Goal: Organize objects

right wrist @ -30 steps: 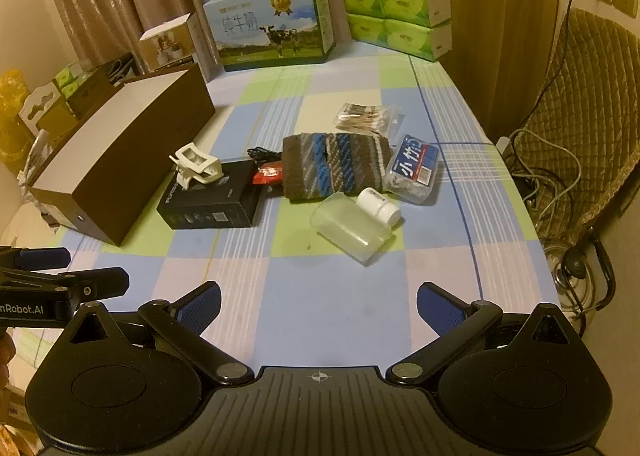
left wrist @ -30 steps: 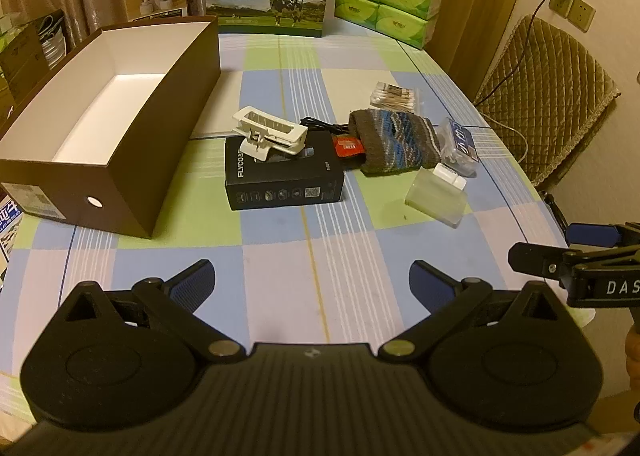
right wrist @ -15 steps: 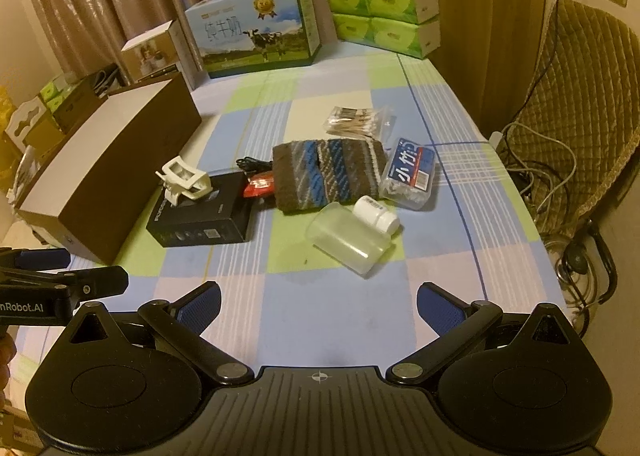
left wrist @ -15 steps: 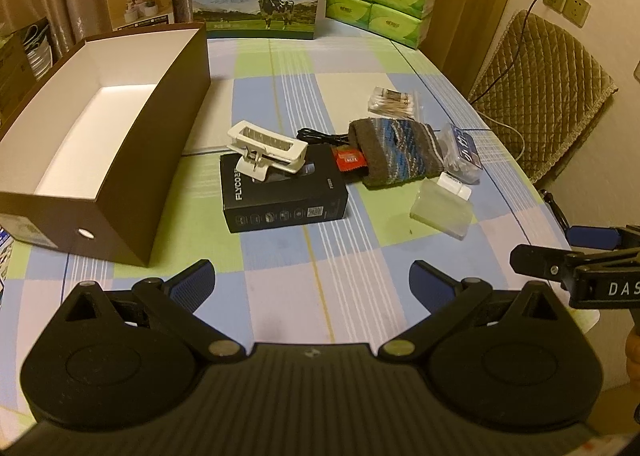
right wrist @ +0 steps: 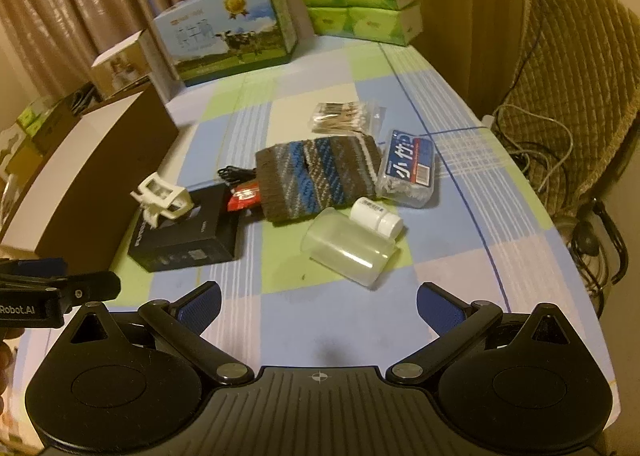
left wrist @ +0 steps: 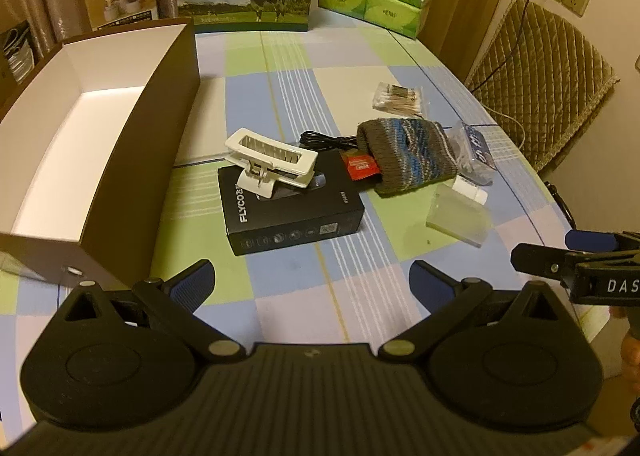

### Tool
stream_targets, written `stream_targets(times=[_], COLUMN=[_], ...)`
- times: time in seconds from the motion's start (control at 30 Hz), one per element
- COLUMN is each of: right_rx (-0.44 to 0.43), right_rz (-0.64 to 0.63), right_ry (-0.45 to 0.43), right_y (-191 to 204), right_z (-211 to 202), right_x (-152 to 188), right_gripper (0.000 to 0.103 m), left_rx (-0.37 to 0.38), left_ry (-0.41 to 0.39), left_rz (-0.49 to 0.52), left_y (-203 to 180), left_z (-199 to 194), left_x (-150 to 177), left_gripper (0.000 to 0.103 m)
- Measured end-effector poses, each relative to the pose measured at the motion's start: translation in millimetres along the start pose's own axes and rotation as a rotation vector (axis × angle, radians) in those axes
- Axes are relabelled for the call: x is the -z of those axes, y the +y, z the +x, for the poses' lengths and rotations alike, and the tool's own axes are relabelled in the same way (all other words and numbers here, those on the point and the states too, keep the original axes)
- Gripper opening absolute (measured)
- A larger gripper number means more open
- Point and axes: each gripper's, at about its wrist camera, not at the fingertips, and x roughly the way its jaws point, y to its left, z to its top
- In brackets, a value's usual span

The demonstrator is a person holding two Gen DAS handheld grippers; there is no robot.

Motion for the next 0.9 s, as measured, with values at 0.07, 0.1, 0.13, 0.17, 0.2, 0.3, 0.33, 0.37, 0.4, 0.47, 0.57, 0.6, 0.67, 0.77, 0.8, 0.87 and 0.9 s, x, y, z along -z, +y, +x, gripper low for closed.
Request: stream_targets(times=[0.07,0.1,0.13,0.17,0.2,0.3,0.33,0.37,0.4,0.47,0.57,0.6,0.67,0.77,0.8,0.87,0.9], right_rx=[-0.003,-0.002,0.000,0.000,0.004,0.021,0.030,0.034,0.039,0.060,0.084,0.091,0.106,0.126,0.132,0.146,0.157], right_rz=[0.008,0.012,0.016,0.019,0.024,0.046,0.056,0.065,0.075,0.097,0.128,0.136,0.150,0.167,0.173,0.178,0.177], right_ry=[-0.001,-0.003,-0.005,-0.006,-0.007,-0.017,-0.022,-0.027,-0.034,-0.040,-0.047,-0.048,-0.051,-0.044,-0.041,-0.033,-0.029], right_y=[1,2,3,4,5,7,7,7,7,8,8,8,9,10,9,8,7], right_z=[5,7,10,12,15,23,26,28,31,37,44,47,51,60,62,69,72], right_x=[-1,-1,-1,-2,-2,-4,-5,-6,-6,-8,-9,-9,-9,-10,-11,-12,-12], right_gripper=[0.101,0.101,0.101,0.101,0.101,0.101,0.101,0.101,0.101,0.101,0.101,0.101,0.099,0.092,0.091,0.090,0.088], left_rx=[0.001,0.003,0.004,0.004,0.006,0.011,0.016,0.020,0.022,0.026,0.039,0.044,0.051,0.063,0.067,0.071,0.071], left_ry=[0.006,0.007,0.008,0.007,0.005,0.007,0.007,0.008,0.009,0.007,0.006,0.005,0.006,0.016,0.018,0.018,0.020], left_rz=[0.003,0.005,0.006,0.008,0.014,0.031,0.035,0.039,0.045,0.061,0.086,0.098,0.119,0.140,0.147,0.156,0.159], left_y=[4,7,9,11,13,17,19,21,22,24,27,27,28,29,29,29,29], left_z=[6,9,11,14,17,26,28,31,34,39,46,49,54,62,65,69,72], left_x=[-5,-7,-10,-13,-16,-25,-27,-30,-33,-39,-47,-50,-55,-62,-64,-67,-69], left_gripper=[0.102,0.102,0.102,0.102,0.102,0.102,0.102,0.102,0.102,0.102,0.102,0.102,0.102,0.102,0.102,0.102,0.102])
